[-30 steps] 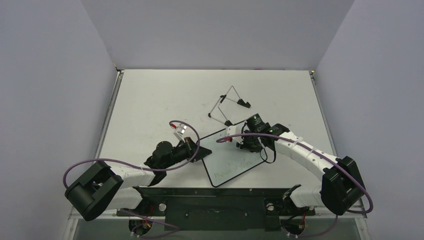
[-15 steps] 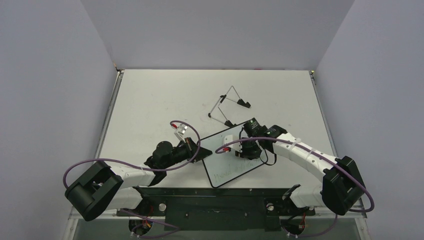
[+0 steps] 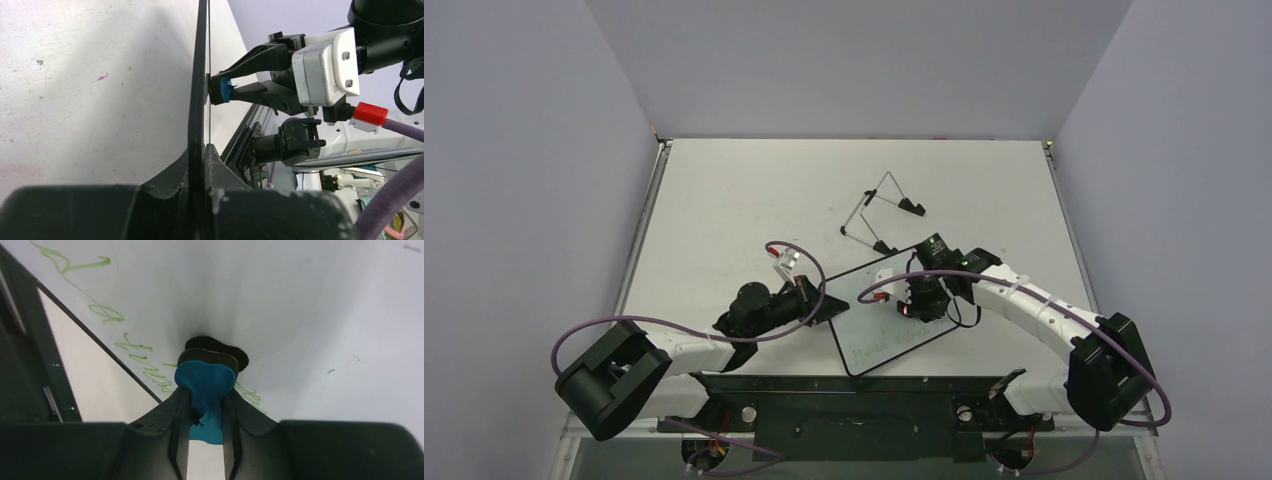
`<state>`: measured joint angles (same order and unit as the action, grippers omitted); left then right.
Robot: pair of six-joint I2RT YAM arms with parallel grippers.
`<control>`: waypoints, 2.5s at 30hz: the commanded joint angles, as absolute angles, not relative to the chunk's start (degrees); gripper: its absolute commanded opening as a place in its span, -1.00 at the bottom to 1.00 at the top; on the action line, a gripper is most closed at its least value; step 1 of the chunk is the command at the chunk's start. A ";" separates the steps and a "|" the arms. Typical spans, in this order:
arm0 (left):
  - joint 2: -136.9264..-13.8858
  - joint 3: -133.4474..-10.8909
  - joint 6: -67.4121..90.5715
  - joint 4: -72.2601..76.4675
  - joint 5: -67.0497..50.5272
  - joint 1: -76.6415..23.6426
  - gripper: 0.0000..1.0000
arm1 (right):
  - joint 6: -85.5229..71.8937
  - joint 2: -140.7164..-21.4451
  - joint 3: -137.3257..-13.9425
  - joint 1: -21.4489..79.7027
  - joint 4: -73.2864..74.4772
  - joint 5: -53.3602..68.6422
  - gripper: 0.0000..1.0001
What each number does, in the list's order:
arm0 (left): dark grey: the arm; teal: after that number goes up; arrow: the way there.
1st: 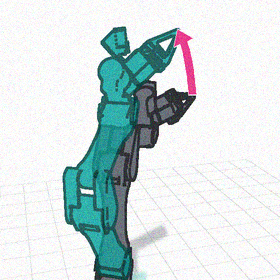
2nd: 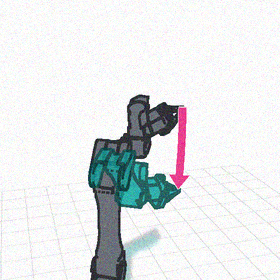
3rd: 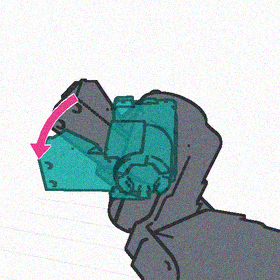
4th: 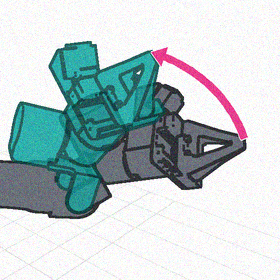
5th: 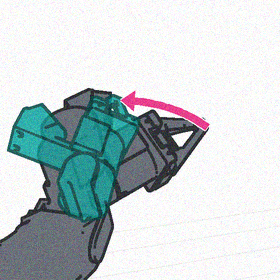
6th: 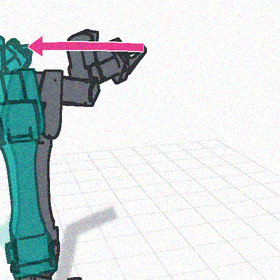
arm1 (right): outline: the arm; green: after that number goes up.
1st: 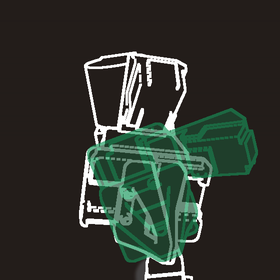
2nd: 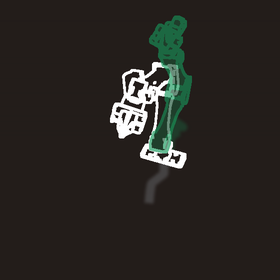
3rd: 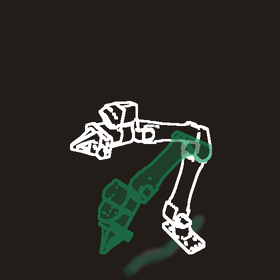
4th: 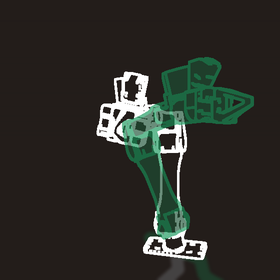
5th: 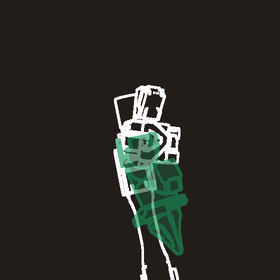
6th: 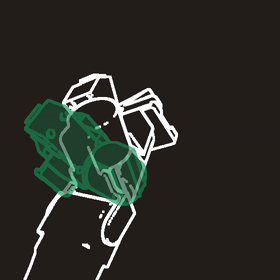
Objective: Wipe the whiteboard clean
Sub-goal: Erase the whiteboard at the center of the board.
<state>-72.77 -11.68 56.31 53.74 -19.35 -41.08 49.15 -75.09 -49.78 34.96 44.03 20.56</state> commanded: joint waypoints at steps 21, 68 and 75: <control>-71.01 -14.30 55.72 60.71 -23.81 -41.53 -1.00 | 56.12 -67.53 -54.89 21.29 47.26 30.57 -1.00; -69.84 -13.75 56.16 60.64 -23.37 -41.13 -1.00 | 39.78 -68.80 -46.09 32.32 28.73 9.80 -1.00; -69.85 -13.19 55.95 60.36 -22.88 -41.02 -1.00 | 42.26 -67.29 -44.26 29.45 30.40 9.36 -1.00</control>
<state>-70.52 -11.64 55.70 51.59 -19.55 -40.75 42.09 -69.63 -44.25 30.48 32.77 11.75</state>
